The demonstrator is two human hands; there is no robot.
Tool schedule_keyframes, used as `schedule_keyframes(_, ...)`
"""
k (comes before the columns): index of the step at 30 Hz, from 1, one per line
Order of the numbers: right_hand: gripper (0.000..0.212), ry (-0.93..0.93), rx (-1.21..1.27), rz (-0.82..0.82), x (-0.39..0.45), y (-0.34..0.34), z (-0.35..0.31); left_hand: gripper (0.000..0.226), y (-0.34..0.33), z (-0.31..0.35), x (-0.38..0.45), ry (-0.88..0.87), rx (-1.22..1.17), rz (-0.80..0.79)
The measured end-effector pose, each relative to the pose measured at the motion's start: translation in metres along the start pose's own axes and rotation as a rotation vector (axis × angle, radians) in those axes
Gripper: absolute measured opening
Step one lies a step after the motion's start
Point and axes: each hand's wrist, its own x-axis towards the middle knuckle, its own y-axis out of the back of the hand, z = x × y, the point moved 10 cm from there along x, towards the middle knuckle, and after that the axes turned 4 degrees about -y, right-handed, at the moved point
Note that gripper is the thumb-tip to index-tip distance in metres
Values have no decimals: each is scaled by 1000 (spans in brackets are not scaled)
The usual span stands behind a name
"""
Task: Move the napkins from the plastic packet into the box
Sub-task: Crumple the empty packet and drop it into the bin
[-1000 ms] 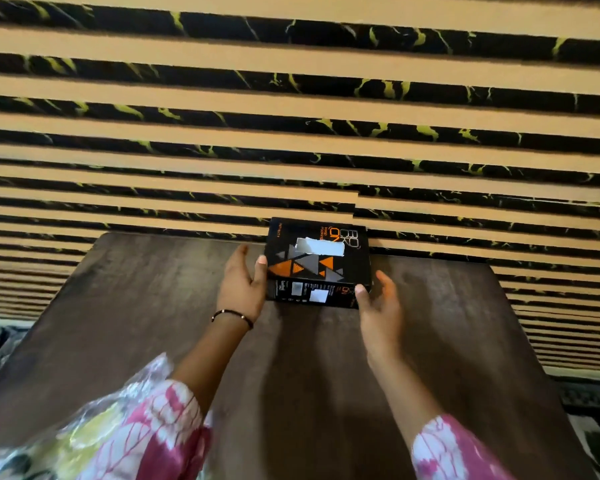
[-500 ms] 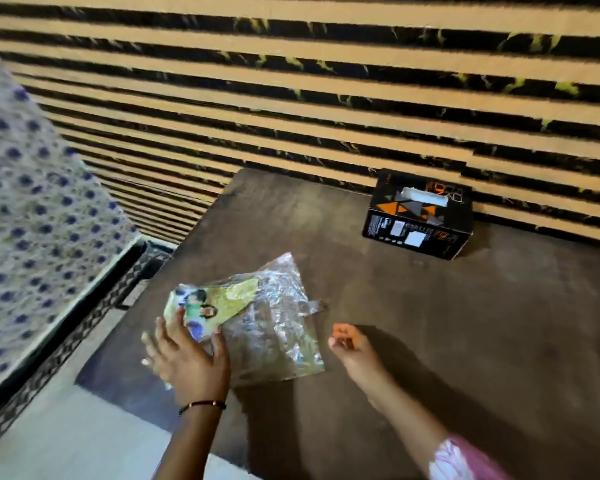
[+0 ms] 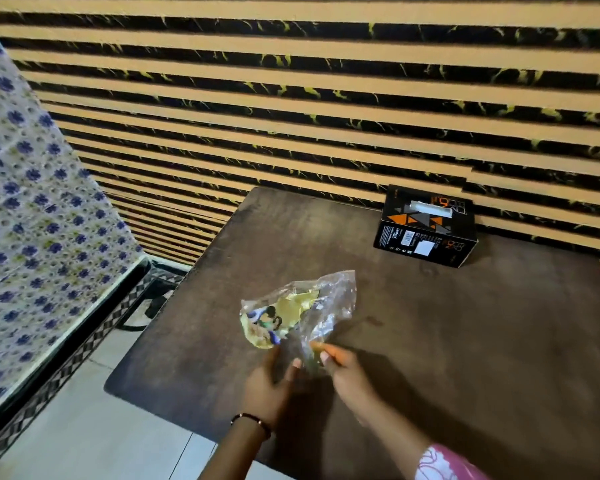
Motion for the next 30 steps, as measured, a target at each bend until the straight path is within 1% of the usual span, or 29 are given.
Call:
schedule_keyframes(2, 33, -7, 50, -41, -7, -8, -1, 60, -18, 19, -7, -109, 14, -95)
schedule_keyframes(3, 35, -38, 92, -60, -11, -9, -3, 63, -24, 27, -8, -163, 23, -108)
schedule_keyframes(5, 47, -137, 203, -139, -17, -10, 0, 63, -26, 30, -6, -183, -18, -91)
schedule_keyframes(7, 62, -156, 285, -237, -22, -9, -2, 52, -21, 31, 0, -182, -63, -23)
schedule_keyframes(9, 69, -148, 359, -265, -29, -1, -6, 32, -14, 35, 9, -220, -55, 46)
schedule_keyframes(10, 68, -128, 380, -224, -32, 7, -11, 28, -10, 39, 12, -236, -41, 54)
schedule_keyframes(11, 62, -86, 396, -139, -33, 21, -16, 33, -8, 48, 15, -264, -19, 61)
schedule_keyframes(12, 51, -17, 414, -25, -35, 38, -23, 35, -5, 56, 17, -299, 9, 67)
schedule_keyframes(14, 16, 141, 414, 314, -43, 90, -38, 31, -4, 74, 20, -372, 58, 55)
schedule_keyframes(15, 19, 203, 366, 426, -48, 110, -44, 30, -5, 84, 20, -397, 87, 41)
schedule_keyframes(16, 38, 237, 273, 443, -51, 121, -51, 28, -7, 94, 19, -434, 94, 19)
schedule_keyframes(17, 60, 241, 145, 385, -48, 122, -55, 22, -10, 105, 17, -479, 88, -10)
schedule_keyframes(18, 81, 222, 24, 276, -48, 115, -60, 19, -15, 117, 14, -534, 77, -56)
schedule_keyframes(19, 92, 201, -74, 152, -47, 104, -63, 23, -21, 129, 10, -600, 79, -105)
schedule_keyframes(20, 95, 205, -110, 39, -49, 94, -66, 25, -27, 141, 4, -671, 90, -153)
schedule_keyframes(21, 92, 204, -89, -48, -51, 88, -67, 24, -33, 152, -1, -731, 87, -195)
schedule_keyframes(22, 87, 191, -17, -126, -56, 81, -69, 22, -36, 160, -6, -767, 67, -226)
schedule_keyframes(23, 81, 180, 47, -166, -58, 80, -70, 22, -36, 170, -11, -800, 53, -232)
schedule_keyframes(24, 75, 171, 74, -170, -59, 82, -69, 23, -34, 178, -16, -838, 59, -221)
schedule_keyframes(25, 69, 173, 50, -141, -60, 86, -68, 27, -31, 187, -21, -887, 82, -188)
schedule_keyframes(28, 56, 207, 22, 10, -65, 107, -68, 44, -27, 208, -31, -1051, 221, -49)
schedule_keyframes(29, 57, 206, 37, 53, -65, 115, -65, 55, -30, 211, -29, -1047, 231, -50)
schedule_keyframes(30, 59, 206, 52, 88, -67, 121, -64, 64, -34, 212, -27, -1003, 174, -107)
